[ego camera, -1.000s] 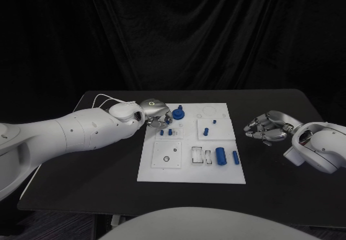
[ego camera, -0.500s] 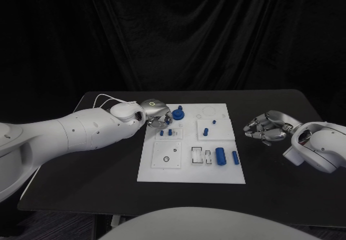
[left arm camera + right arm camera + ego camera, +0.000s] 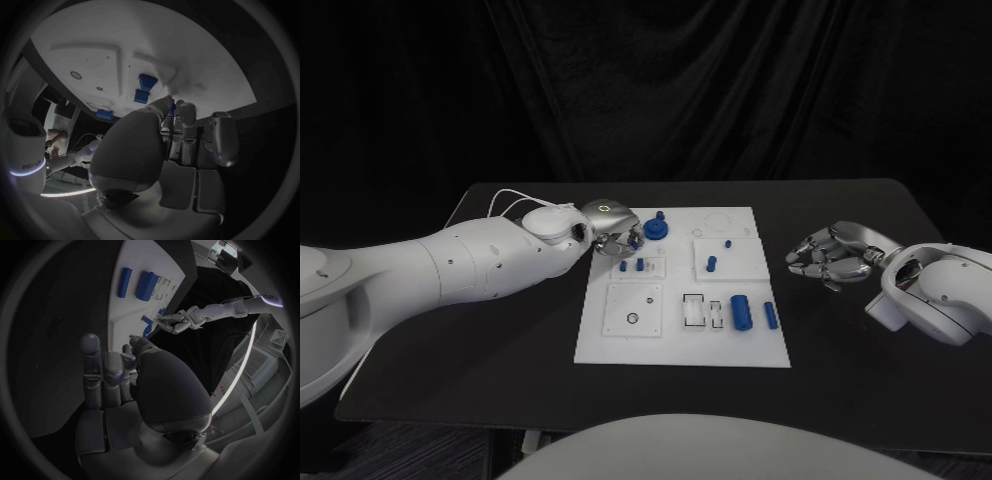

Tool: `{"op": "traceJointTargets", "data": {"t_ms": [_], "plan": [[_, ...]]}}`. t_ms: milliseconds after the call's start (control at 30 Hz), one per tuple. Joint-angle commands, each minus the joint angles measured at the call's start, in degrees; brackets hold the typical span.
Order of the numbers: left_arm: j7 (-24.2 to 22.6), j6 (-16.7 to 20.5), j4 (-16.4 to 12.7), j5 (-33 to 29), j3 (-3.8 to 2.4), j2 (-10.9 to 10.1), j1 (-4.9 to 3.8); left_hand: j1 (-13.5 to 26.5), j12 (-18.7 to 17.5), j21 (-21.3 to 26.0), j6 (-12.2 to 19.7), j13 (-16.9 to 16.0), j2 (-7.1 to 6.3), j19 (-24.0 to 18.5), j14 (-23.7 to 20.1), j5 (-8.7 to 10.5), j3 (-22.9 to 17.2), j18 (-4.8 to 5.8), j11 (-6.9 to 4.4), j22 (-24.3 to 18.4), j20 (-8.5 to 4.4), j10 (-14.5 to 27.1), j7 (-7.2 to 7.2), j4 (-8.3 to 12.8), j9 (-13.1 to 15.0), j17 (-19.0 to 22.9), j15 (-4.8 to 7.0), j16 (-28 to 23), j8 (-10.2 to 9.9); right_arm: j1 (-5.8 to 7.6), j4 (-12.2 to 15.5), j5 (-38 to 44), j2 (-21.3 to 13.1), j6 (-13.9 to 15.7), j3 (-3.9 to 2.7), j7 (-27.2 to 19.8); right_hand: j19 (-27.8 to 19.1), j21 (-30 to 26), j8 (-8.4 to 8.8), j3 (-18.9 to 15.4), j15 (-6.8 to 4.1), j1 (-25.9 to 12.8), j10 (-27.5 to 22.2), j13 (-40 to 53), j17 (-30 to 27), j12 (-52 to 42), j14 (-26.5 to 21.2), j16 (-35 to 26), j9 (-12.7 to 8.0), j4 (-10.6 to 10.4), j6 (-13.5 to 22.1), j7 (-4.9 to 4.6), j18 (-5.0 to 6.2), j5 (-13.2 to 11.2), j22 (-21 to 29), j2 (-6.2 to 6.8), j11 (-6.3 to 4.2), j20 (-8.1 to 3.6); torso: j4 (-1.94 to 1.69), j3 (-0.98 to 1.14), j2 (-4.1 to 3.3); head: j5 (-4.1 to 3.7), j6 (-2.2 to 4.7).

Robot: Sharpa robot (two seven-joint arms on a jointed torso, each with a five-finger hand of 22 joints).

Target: Assemble the parts on the task board

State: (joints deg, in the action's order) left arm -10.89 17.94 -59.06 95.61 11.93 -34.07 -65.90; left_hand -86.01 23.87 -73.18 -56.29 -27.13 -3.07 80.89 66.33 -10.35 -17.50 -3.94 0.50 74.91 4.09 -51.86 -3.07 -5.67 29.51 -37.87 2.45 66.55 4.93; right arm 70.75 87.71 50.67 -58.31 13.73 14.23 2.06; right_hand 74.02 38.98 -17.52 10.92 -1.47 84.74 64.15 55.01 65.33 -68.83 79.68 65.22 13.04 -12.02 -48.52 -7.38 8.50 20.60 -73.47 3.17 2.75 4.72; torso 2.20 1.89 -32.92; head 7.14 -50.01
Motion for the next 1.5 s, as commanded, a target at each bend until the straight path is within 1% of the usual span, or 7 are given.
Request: {"op": "traceJointTargets", "data": {"t_ms": [33, 533, 800, 1200, 1333, 1433, 1500], "plan": [[0.2, -1.9, 0.0, 0.1, 0.16, 0.1, 0.50, 0.3, -0.4, 0.4, 0.2, 0.1, -0.19, -0.5, -0.4, 0.30, 0.0, 0.03, 0.28, 9.9, 0.12, 0.3, 0.00, 0.4, -0.1, 0.1, 0.12, -0.4, -0.3, -0.15, 0.0, 0.0, 0.0, -0.6, -0.03, 0.7, -0.1, -0.4, 0.02, 0.0, 0.19, 0.2, -0.5, -0.1, -0.1, 0.2, -0.2, -0.3, -0.1, -0.3, -0.3, 0.01, 0.46, -0.2, 0.1, -0.58, -0.10, 0.07, 0.02, -0.02, -0.03, 0.06, 0.01], [-0.7, -1.3, -0.1, 0.1, 0.15, 0.3, 0.69, 0.6, -0.4, 0.4, 0.3, 0.1, -0.11, -0.5, -0.7, 0.39, 0.1, 0.03, 0.23, 9.9, 0.13, 0.2, 0.08, 0.2, -0.2, 0.7, 0.07, -0.6, -0.5, -0.18, -0.1, 0.0, 0.2, -0.9, -0.03, 0.7, -0.2, -0.6, -0.10, 0.1, 0.18, 0.2, -0.5, -0.2, -0.1, 0.3, -0.2, -0.3, -0.1, -0.3, -0.6, 0.05, 0.50, -0.2, 0.2, -0.72, -0.12, 0.07, -0.15, -0.03, 0.03, -0.17, 0.01], [-0.8, -0.7, 0.1, 0.1, 0.15, 0.4, 0.71, 0.8, -0.4, 0.7, 0.7, 0.1, 0.06, -0.6, -1.0, 0.34, 0.1, 0.00, 0.11, 9.8, 0.16, -0.2, 0.25, 0.1, -0.4, 1.2, 0.08, -0.9, -0.8, -0.20, -0.1, 0.0, 0.3, -1.0, -0.03, 0.9, -0.2, -0.7, -0.19, 0.1, 0.18, 0.2, -0.6, -0.2, -0.1, 0.2, -0.2, -0.3, -0.1, -0.3, -0.8, 0.08, 0.50, -0.3, 0.2, -0.83, -0.13, 0.07, -0.10, -0.05, -0.08, -0.14, 0.01], [0.2, -1.5, 0.3, 0.1, 0.15, 0.6, 0.75, 1.0, -0.8, 2.1, 1.4, 0.3, -0.06, -1.4, -2.2, 0.47, 0.1, -0.28, 0.17, 9.4, 0.20, 0.1, 0.43, 0.2, -0.7, 3.1, 0.06, -1.9, -1.2, -0.20, -0.1, 0.0, 0.3, -1.4, -0.03, 1.1, -0.2, -0.8, -0.28, 0.1, 0.17, 0.2, -0.6, -0.2, -0.2, 0.2, -0.3, -0.3, 0.0, -0.4, -1.0, 0.11, 0.50, -0.4, 0.2, -0.91, -0.14, 0.07, -0.05, 0.02, -0.10, -0.10, 0.01], [1.0, -2.1, 0.5, 0.1, 0.15, 0.7, 0.81, 1.4, -1.6, 3.5, 3.8, 0.6, -0.46, -2.1, -3.2, 1.11, 0.1, -0.53, 0.63, 9.1, 0.27, 0.9, 0.76, 0.1, -1.5, 4.6, -0.21, -2.8, -1.5, -0.20, -0.1, 0.0, 0.3, -1.5, -0.03, 1.2, -0.2, -0.8, -0.28, 0.1, 0.17, 0.2, -0.6, -0.2, -0.2, 0.2, -0.3, -0.3, 0.0, -0.4, -1.0, 0.11, 0.50, -0.4, 0.2, -0.91, -0.14, 0.07, -0.06, -0.01, -0.10, -0.10, 0.01], [1.5, -2.2, 0.6, 0.1, 0.15, 0.7, 0.85, 1.7, -2.1, 4.3, 6.1, 0.7, -0.83, -2.4, -3.6, 2.43, 0.2, -0.65, 0.98, 8.9, 0.34, 1.4, 1.28, 0.0, -2.2, 5.4, -0.49, -3.2, -1.5, -0.20, -0.1, 0.0, 0.2, -1.5, -0.03, 1.2, -0.2, -0.8, -0.28, 0.1, 0.17, 0.2, -0.6, -0.2, -0.2, 0.2, -0.3, -0.3, 0.0, -0.4, -1.0, 0.11, 0.50, -0.4, 0.2, -0.91, -0.14, 0.07, -0.06, -0.04, -0.11, -0.03, 0.01], [1.8, -2.1, 0.7, 0.1, 0.15, 0.6, 0.88, 2.0, -2.6, 5.1, 8.7, 0.9, -1.20, -2.7, -3.9, 3.16, 0.3, -0.77, 1.51, 8.7, 0.45, 1.9, 1.68, -0.2, -3.1, 6.0, -0.84, -3.5, -1.5, -0.20, -0.1, 0.0, 0.2, -1.5, -0.03, 1.2, -0.3, -0.9, -0.34, 0.0, 0.17, 0.2, -0.6, -0.2, -0.2, 0.2, -0.3, -0.4, 0.0, -0.4, -1.1, 0.13, 0.53, -0.4, 0.2, -0.91, -0.15, 0.06, -0.07, -0.04, -0.11, 0.07, 0.01]]}}
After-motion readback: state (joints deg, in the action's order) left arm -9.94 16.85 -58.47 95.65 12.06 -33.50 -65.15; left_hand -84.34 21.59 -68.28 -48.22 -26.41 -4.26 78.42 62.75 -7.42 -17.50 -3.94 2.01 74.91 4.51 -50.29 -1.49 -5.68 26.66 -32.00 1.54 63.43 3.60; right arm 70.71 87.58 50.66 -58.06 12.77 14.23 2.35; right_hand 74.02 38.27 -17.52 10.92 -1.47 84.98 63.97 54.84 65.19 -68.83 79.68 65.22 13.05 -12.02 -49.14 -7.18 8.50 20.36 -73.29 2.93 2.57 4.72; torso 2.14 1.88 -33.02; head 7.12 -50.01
